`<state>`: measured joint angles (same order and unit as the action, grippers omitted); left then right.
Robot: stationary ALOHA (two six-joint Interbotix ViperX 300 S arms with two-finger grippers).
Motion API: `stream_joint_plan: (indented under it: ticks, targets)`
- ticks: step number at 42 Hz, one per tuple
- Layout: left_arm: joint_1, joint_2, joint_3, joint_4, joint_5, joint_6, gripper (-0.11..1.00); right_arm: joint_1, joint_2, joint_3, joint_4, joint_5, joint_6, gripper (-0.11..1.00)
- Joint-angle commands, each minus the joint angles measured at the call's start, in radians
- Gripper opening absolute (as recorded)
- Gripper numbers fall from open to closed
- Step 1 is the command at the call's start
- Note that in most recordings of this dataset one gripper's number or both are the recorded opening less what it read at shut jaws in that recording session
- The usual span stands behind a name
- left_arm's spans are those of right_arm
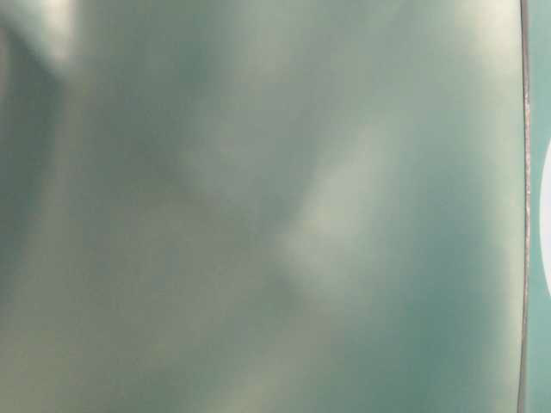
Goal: Scoop the yellow hexagonal prism block from the bowl with a spoon using the right arm.
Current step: 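Lift the pink spoon off the speckled spoon rest with the right gripper, then carry the spoon over the white bowl and lower its bowl inside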
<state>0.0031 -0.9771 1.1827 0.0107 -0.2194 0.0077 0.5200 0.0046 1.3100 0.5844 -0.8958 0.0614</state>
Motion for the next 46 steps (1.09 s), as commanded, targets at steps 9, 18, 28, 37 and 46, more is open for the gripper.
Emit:
stream_joint_plan:
  ticks: [9, 18, 28, 37, 46]
  targets:
    - [0.0, 0.005, -0.025, 0.003, -0.003, 0.002, 0.0, 0.005, -0.009, -0.009, 0.0, -0.012, 0.002, 0.23]
    - [0.0, 0.005, -0.025, 0.003, 0.0, 0.002, 0.0, 0.003, -0.025, -0.017, -0.003, -0.014, 0.0, 0.23]
    - [0.0, 0.005, -0.025, 0.003, 0.0, 0.002, 0.0, -0.003, -0.14, -0.005, -0.003, -0.002, -0.028, 0.23]
    - [0.002, 0.005, -0.025, 0.003, 0.0, 0.002, 0.0, -0.037, -0.276, -0.015, -0.003, 0.081, -0.118, 0.23]
    - [0.0, 0.005, -0.026, 0.003, -0.003, 0.002, 0.0, -0.167, -0.41, -0.095, -0.003, 0.367, -0.239, 0.23]
